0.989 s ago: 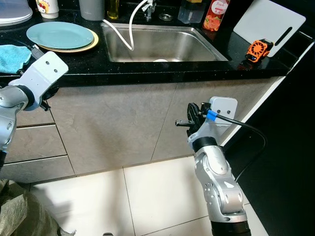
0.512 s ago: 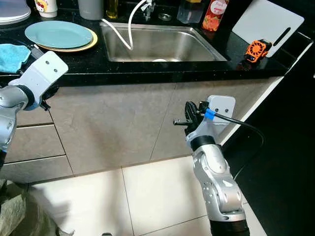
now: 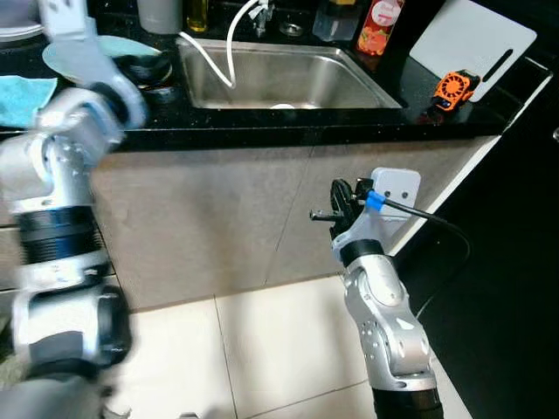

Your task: Kitchen organization

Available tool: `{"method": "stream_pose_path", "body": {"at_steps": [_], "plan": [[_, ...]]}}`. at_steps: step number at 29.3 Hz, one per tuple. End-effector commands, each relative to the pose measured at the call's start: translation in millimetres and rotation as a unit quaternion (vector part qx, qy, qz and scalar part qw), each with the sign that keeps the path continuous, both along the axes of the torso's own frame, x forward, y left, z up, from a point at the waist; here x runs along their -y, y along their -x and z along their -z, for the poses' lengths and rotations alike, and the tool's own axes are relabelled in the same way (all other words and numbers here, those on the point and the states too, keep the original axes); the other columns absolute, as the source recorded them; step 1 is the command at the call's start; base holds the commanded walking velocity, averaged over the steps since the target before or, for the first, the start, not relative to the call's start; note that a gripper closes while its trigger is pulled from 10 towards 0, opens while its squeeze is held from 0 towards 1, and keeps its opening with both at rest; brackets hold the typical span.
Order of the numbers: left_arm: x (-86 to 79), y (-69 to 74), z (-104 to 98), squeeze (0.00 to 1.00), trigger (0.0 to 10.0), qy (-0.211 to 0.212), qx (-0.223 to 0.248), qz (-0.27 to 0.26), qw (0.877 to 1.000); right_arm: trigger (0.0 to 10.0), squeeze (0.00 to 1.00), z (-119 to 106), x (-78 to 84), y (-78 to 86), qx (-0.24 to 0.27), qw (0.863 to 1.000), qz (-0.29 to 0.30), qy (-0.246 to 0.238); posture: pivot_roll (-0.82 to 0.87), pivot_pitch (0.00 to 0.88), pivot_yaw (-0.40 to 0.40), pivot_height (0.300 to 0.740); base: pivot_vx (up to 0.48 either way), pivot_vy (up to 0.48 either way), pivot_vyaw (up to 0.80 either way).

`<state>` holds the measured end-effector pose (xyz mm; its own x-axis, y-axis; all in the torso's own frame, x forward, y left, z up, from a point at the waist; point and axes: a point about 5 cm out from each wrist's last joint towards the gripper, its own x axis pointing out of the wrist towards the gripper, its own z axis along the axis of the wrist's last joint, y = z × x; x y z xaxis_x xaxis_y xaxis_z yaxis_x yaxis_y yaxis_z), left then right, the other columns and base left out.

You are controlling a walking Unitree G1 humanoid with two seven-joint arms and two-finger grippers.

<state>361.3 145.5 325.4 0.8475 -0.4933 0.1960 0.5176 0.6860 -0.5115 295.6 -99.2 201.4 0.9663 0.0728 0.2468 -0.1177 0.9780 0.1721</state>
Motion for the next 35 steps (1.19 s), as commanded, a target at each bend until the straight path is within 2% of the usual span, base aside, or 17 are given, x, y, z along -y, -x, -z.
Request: {"method": "stream_pose_path", "body": {"at_steps": [1,2,3,5,6,7,8,9,10,12,18,24,27,29,31,34,35], "plan": [[12.6,6.1,2.7,0.00,10.0,-0.043,-0.009,0.008,0.999,10.0,0.00,3.9,4.2,-0.2,-0.012,1.000,0.010,-0.005,0.23,0.088,-0.089,0.740,0.000,0.000,0.00],[19.2,10.1,8.1,0.00,10.0,-0.099,0.000,-0.014,0.995,10.0,0.00,3.4,4.5,-0.2,-0.011,1.000,0.011,-0.006,0.23,0.088,-0.087,0.740,0.000,0.000,0.00],[26.3,14.1,15.2,0.00,10.0,-0.122,-0.003,-0.017,0.992,10.0,0.00,3.1,5.2,-0.1,-0.011,1.000,0.012,-0.007,0.23,0.088,-0.087,0.740,0.000,0.000,0.00],[42.4,22.8,36.3,0.00,10.0,-0.124,-0.004,0.027,0.992,10.0,0.00,3.0,7.5,0.2,-0.011,1.000,0.018,-0.011,0.23,0.090,-0.082,0.740,0.000,0.000,0.00],[42.4,22.8,36.3,0.00,10.0,-0.124,-0.004,0.027,0.992,10.0,0.00,3.0,7.5,0.2,-0.011,1.000,0.018,-0.011,0.23,0.090,-0.082,0.740,0.000,0.000,0.00],[43.8,24.8,41.1,0.00,10.0,-0.153,-0.001,0.024,0.988,10.0,0.00,3.1,7.8,0.3,-0.011,1.000,0.019,-0.011,0.23,0.090,-0.082,0.740,0.000,0.000,0.00],[42.7,25.6,51.0,0.00,10.0,-0.228,0.004,0.004,0.974,10.0,0.00,3.2,8.2,0.4,-0.012,1.000,0.020,-0.013,0.23,0.090,-0.081,0.740,0.000,0.000,0.00],[42.7,25.6,51.0,0.00,10.0,-0.228,0.004,0.004,0.974,10.0,0.00,3.2,8.2,0.4,-0.012,1.000,0.020,-0.013,0.23,0.090,-0.081,0.740,0.000,0.000,0.00],[38.6,25.0,59.2,0.00,10.0,-0.315,0.015,-0.038,0.948,10.0,0.00,4.4,8.3,0.6,-0.013,1.000,0.020,-0.014,0.23,0.089,-0.074,0.740,0.000,0.000,0.00],[35.5,25.1,62.6,0.00,10.0,-0.363,0.036,-0.069,0.929,10.0,0.00,5.9,7.7,0.6,-0.014,1.000,0.019,-0.014,0.24,0.089,-0.071,0.740,0.000,0.000,0.00],[27.2,32.9,75.5,0.00,10.0,-0.376,0.068,-0.153,0.911,10.0,0.00,14.6,2.0,1.0,-0.026,0.999,0.015,-0.015,0.24,0.085,-0.053,0.740,0.000,0.000,0.00],[20.7,51.6,111.8,0.00,10.0,-0.335,0.017,-0.129,0.933,10.0,0.00,34.5,-5.9,7.3,-0.059,0.998,0.004,-0.014,0.24,0.083,-0.032,0.740,0.000,0.000,0.00],[14.8,58.8,125.8,0.00,10.0,-0.366,0.036,-0.138,0.919,10.0,0.00,43.3,-10.1,12.7,-0.074,0.997,0.001,-0.018,0.24,0.083,-0.022,0.740,0.000,0.000,0.00],[14.8,58.8,125.8,0.00,10.0,-0.366,0.036,-0.138,0.919,10.0,0.00,43.3,-10.1,12.7,-0.074,0.997,0.001,-0.018,0.24,0.083,-0.022,0.740,0.000,0.000,0.00],[10.3,63.9,132.3,0.00,10.0,-0.387,0.067,-0.146,0.908,10.0,0.00,48.7,-13.0,15.7,-0.084,0.996,0.000,-0.023,0.23,0.079,-0.011,0.740,0.000,0.000,0.00],[3.7,65.5,140.1,0.00,10.0,-0.410,0.076,-0.162,0.894,10.0,0.00,51.8,-13.2,15.9,-0.090,0.996,0.002,-0.026,0.23,0.076,-0.009,0.740,0.000,0.000,0.00],[3.7,65.5,140.1,0.00,10.0,-0.410,0.076,-0.162,0.894,10.0,0.00,51.8,-13.2,15.9,-0.090,0.996,0.002,-0.026,0.23,0.076,-0.009,0.740,0.000,0.000,0.00]]}}
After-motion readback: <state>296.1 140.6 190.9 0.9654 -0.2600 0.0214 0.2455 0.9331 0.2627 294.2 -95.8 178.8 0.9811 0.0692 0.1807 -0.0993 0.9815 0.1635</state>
